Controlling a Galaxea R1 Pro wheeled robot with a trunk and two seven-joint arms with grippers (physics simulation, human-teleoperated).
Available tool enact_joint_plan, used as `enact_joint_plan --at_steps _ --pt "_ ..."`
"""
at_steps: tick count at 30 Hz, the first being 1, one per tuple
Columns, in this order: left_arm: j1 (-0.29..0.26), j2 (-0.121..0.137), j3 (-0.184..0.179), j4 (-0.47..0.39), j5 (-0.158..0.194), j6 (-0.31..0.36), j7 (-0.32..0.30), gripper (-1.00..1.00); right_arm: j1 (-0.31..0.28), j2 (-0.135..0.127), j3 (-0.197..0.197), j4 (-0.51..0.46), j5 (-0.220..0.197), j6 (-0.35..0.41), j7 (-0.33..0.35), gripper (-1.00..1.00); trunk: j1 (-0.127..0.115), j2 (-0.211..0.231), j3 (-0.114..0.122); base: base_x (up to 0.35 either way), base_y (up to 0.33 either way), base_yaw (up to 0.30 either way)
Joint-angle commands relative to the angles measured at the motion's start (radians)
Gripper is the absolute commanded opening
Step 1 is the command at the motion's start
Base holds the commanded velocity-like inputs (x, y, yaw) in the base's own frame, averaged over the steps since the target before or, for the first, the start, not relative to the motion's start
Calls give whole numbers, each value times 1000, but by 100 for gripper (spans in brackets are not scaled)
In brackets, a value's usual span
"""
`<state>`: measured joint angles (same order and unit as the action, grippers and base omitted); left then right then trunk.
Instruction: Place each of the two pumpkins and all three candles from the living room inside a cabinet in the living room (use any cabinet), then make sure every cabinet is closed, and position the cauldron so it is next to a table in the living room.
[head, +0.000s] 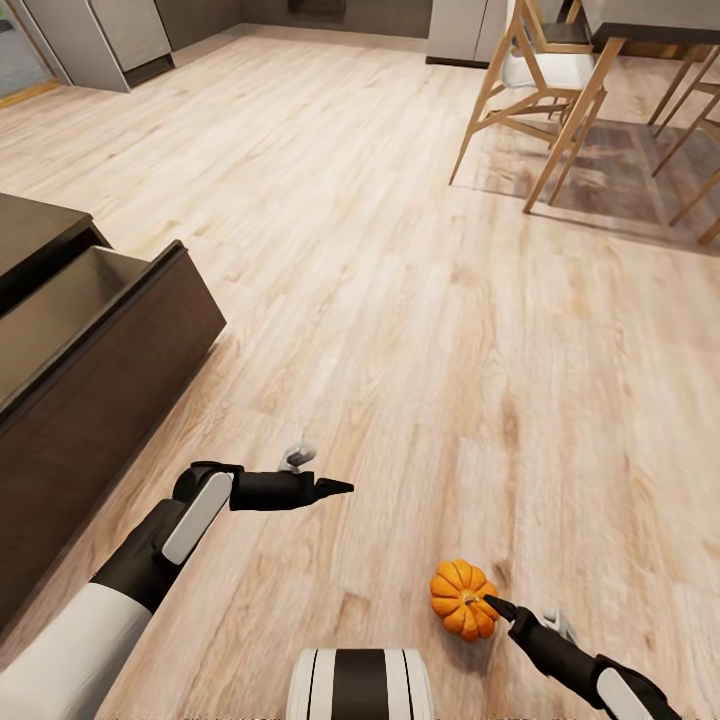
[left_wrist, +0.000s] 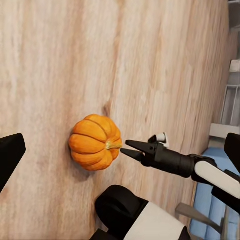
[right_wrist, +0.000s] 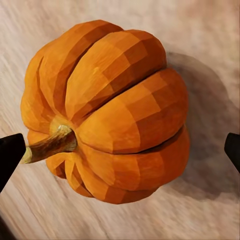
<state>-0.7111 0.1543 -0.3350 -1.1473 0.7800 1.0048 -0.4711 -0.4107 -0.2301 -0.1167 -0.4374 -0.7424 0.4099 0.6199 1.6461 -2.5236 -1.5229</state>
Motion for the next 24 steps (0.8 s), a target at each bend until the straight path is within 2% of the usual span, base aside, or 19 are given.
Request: enact_joint_plan --at_steps 1,10,15,21,24 --pt "-1 1 -1 0 -4 1 -6 100 -5 0 0 4 -5 8 0 100 0 0 -5 0 0 0" --pt "-1 1 -1 -1 -4 2 -6 100 -12 -1 6 11 -5 7 -2 100 4 -3 -39 0 0 0" --pt "-1 1 -1 0 -4 2 -6 100 -14 1 9 10 -5 7 -2 100 4 -3 -39 0 0 0" --pt "-1 0 -1 0 -4 2 -6 100 -14 2 12 9 -5 7 -2 100 7 -4 -63 0 0 0" --pt "-1 1 -1 0 -4 2 -6 100 -14 4 31 9 -5 7 -3 100 7 -4 -63 0 0 0"
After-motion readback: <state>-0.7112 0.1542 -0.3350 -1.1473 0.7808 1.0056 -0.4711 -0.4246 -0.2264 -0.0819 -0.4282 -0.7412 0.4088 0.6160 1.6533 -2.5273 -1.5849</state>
